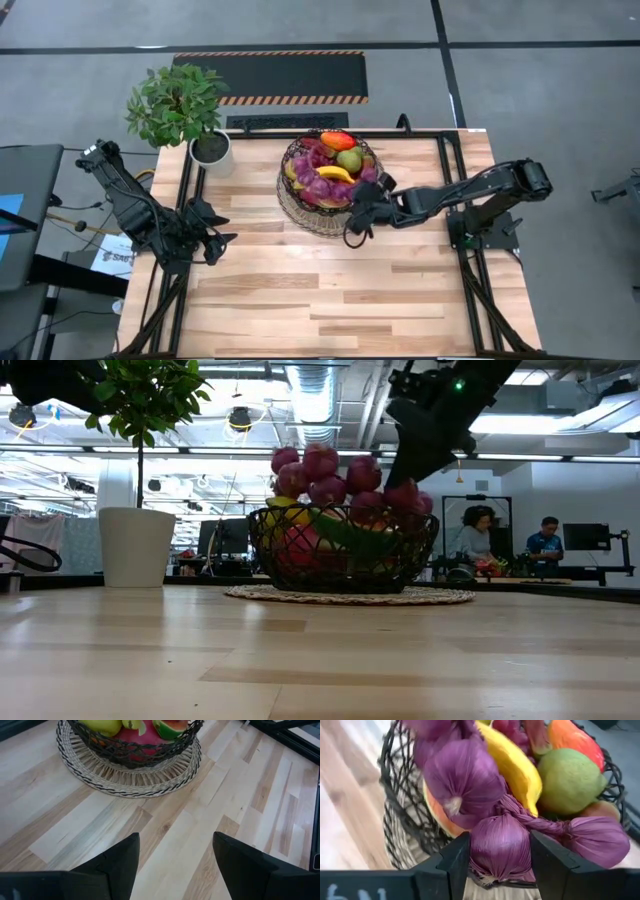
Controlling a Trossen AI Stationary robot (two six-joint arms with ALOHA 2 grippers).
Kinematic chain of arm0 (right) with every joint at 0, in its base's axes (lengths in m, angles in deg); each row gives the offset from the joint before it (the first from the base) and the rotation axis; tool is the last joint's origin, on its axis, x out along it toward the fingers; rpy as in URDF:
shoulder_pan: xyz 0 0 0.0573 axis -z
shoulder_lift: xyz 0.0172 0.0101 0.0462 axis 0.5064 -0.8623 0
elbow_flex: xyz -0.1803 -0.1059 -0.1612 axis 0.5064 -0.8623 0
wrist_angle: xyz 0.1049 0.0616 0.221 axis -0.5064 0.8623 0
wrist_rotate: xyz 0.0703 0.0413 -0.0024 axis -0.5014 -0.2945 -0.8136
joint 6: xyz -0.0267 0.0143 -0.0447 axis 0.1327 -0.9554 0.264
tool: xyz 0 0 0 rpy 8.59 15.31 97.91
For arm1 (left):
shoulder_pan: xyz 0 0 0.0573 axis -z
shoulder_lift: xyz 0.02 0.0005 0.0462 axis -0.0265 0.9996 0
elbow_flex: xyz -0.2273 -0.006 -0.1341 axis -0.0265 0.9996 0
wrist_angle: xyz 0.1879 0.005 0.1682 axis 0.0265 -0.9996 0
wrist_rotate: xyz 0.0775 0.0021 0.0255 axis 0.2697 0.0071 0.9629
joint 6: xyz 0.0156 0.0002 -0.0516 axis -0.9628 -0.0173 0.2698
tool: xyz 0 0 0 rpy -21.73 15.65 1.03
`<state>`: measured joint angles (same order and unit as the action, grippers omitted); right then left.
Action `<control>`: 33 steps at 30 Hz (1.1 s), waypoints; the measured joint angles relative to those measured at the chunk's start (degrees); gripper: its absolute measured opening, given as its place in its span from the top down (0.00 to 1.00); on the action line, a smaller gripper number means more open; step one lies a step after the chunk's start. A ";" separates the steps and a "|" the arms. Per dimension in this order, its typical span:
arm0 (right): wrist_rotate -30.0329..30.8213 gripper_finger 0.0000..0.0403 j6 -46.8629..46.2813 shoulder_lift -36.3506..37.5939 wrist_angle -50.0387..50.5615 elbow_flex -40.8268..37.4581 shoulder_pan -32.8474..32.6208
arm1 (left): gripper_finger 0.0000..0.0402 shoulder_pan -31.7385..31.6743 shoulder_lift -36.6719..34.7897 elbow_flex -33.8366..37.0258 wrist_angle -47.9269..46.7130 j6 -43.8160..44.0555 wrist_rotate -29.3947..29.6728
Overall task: Build produce basket
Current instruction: Put the purple garlic into the basket
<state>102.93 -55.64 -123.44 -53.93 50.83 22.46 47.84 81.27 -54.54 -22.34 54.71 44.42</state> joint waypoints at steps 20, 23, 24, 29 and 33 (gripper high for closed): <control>-4.44 0.51 18.18 -0.04 3.99 0.03 1.33 | 0.41 -0.02 0.00 0.00 0.00 -0.02 0.08; -5.34 0.51 18.32 -0.04 5.82 0.09 2.05 | 0.41 -0.02 0.02 0.00 0.00 -0.02 0.45; -5.88 0.51 18.56 -0.04 6.33 0.09 2.23 | 0.41 0.00 0.02 0.00 0.00 -0.02 0.45; -8.18 0.51 20.29 0.00 6.69 0.17 2.94 | 0.41 -0.01 0.01 0.00 0.00 -0.02 0.45; -8.24 0.48 20.67 -0.06 7.18 0.92 2.95 | 0.41 -0.02 0.02 0.00 0.00 -0.02 0.45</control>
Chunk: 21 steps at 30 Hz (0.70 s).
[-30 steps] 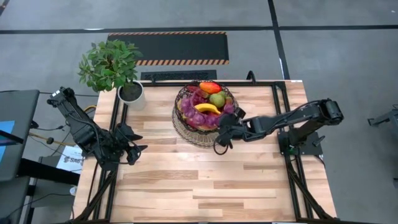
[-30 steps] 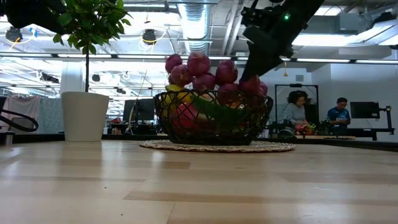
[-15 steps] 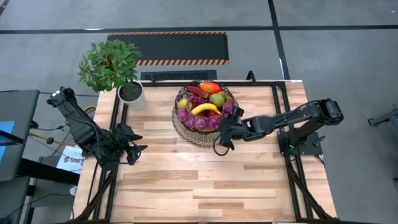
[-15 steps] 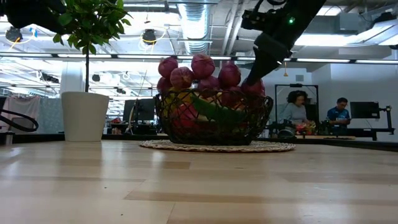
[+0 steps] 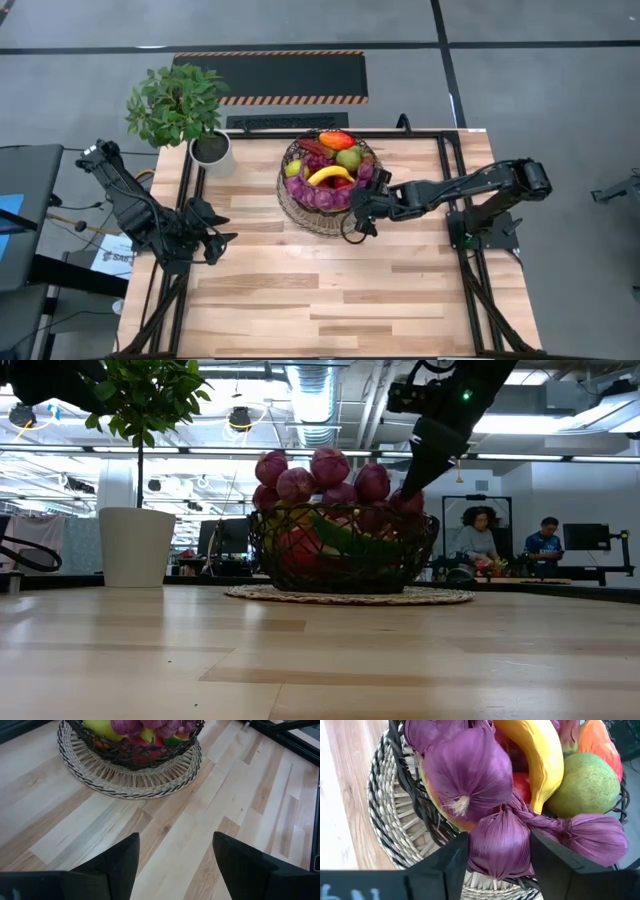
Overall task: Build produce basket
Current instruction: Put the purple garlic into the basket
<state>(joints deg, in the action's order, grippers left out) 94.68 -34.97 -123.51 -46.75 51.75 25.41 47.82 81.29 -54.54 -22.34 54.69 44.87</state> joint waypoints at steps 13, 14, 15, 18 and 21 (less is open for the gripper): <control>-0.48 0.36 2.14 -0.07 2.58 5.18 0.31 | 0.41 0.02 -0.01 0.00 0.00 -0.01 -0.01; -0.45 0.35 2.14 -0.07 2.63 5.65 0.31 | 0.41 0.00 -0.01 0.00 -0.01 -0.11 0.00; -0.41 0.35 2.14 -0.07 2.80 6.18 0.31 | 0.41 0.01 -0.01 0.00 0.00 -0.17 0.00; -0.18 0.35 2.14 -0.07 4.46 7.72 0.37 | 0.41 0.02 -0.02 0.00 0.00 -0.17 0.00; -0.26 0.35 1.95 -0.07 4.81 9.71 0.18 | 0.41 0.01 -0.01 0.00 0.00 -0.17 -0.02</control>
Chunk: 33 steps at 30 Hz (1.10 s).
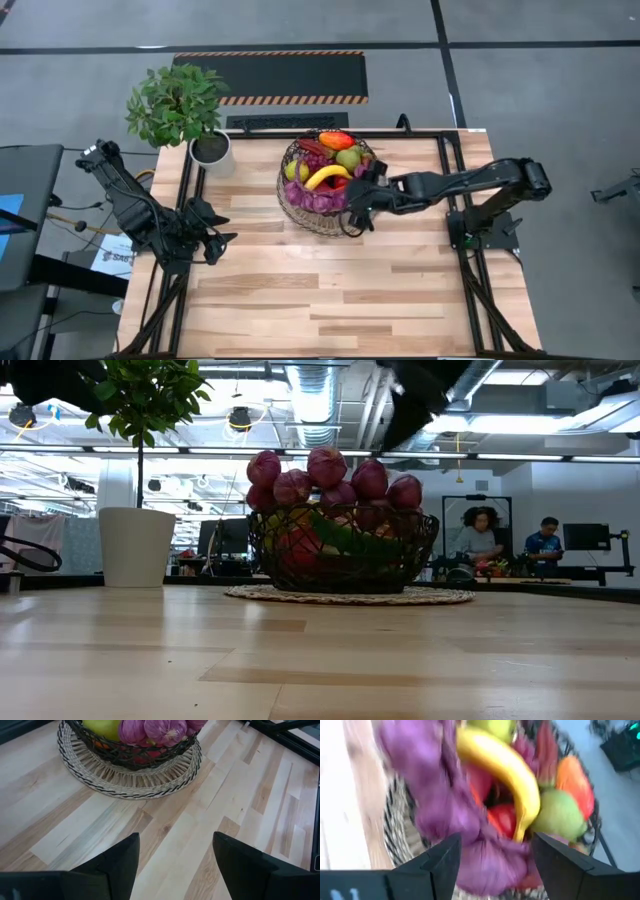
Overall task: Build produce basket
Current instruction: Put the purple garlic into the basket
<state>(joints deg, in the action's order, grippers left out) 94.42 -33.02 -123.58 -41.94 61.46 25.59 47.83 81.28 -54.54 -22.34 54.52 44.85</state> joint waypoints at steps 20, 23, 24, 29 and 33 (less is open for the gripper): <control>-3.34 0.35 15.05 -16.78 -32.26 7.38 -1.28 | 0.41 0.01 -0.01 0.00 -0.23 -0.44 0.04; -3.27 0.35 16.08 -19.18 -29.92 10.67 0.26 | 0.41 -0.01 -0.01 0.00 -0.42 -0.46 0.02; -3.25 0.35 16.06 -20.13 -29.01 11.89 0.72 | 0.41 0.00 -0.01 0.00 -0.46 -0.44 0.02; -3.23 0.35 13.55 -21.19 -23.21 14.56 3.20 | 0.41 -0.01 0.01 0.00 -0.54 -0.54 0.00; -3.32 0.35 11.41 -21.29 -20.21 14.51 4.58 | 0.41 0.01 -0.01 0.00 -0.55 -0.61 -0.02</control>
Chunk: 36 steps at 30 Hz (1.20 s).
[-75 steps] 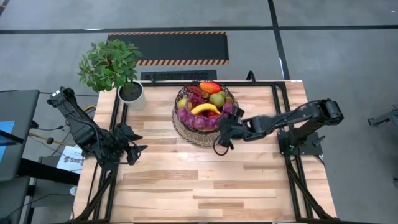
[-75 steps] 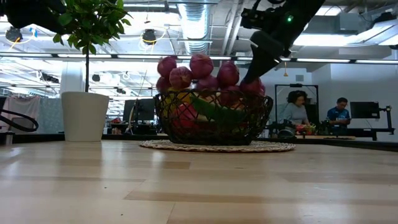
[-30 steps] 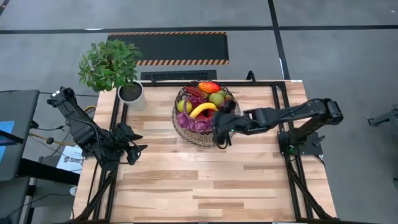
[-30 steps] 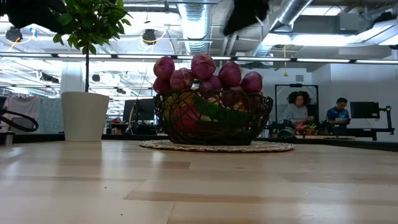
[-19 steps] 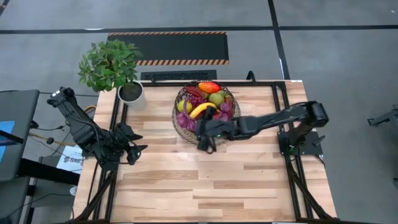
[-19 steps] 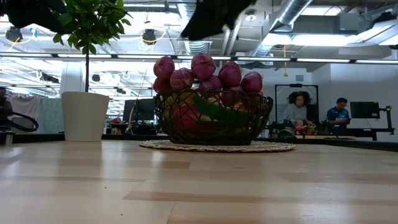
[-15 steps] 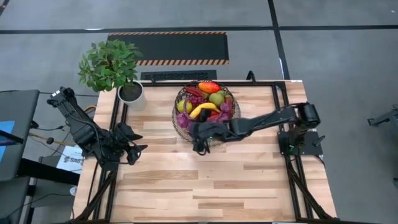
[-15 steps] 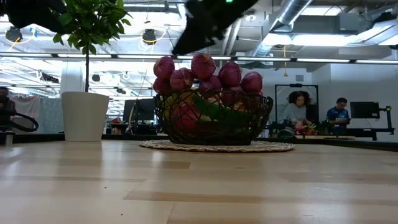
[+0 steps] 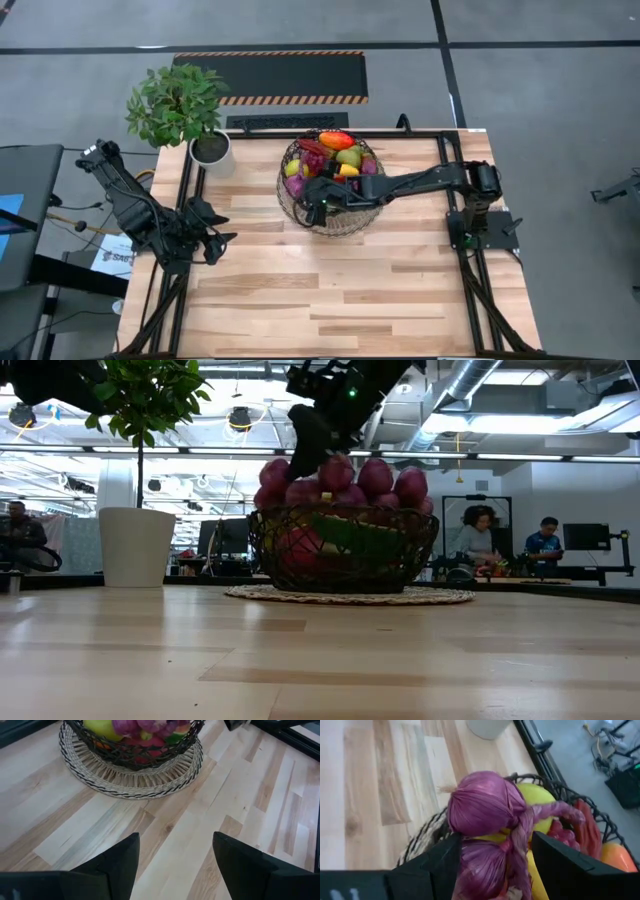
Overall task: Build produce basket
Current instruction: Put the purple garlic into the basket
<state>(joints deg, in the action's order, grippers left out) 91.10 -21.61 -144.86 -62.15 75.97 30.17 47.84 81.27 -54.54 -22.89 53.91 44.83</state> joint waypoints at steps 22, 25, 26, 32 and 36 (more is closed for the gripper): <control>-4.09 0.36 -3.85 -2.89 2.69 0.02 1.53 | 0.41 -0.02 0.02 0.00 0.07 0.00 -0.20; -4.13 0.36 -3.50 -2.73 2.32 0.02 1.48 | 0.41 -0.02 0.02 0.00 0.09 0.00 -0.52; -4.14 0.36 -3.50 -2.75 2.16 0.02 1.51 | 0.41 0.00 0.00 0.00 0.09 0.00 -0.52; -4.20 0.36 -2.95 0.05 2.17 -0.02 1.60 | 0.41 0.00 0.02 0.00 0.07 0.00 -0.50; -5.39 0.36 -1.82 1.49 1.84 -0.04 1.57 | 0.41 -0.02 0.00 0.00 0.09 0.02 -0.50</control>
<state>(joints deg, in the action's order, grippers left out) 85.71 -23.43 -143.37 -60.31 75.92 31.75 47.83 81.27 -54.54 -22.80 53.93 44.32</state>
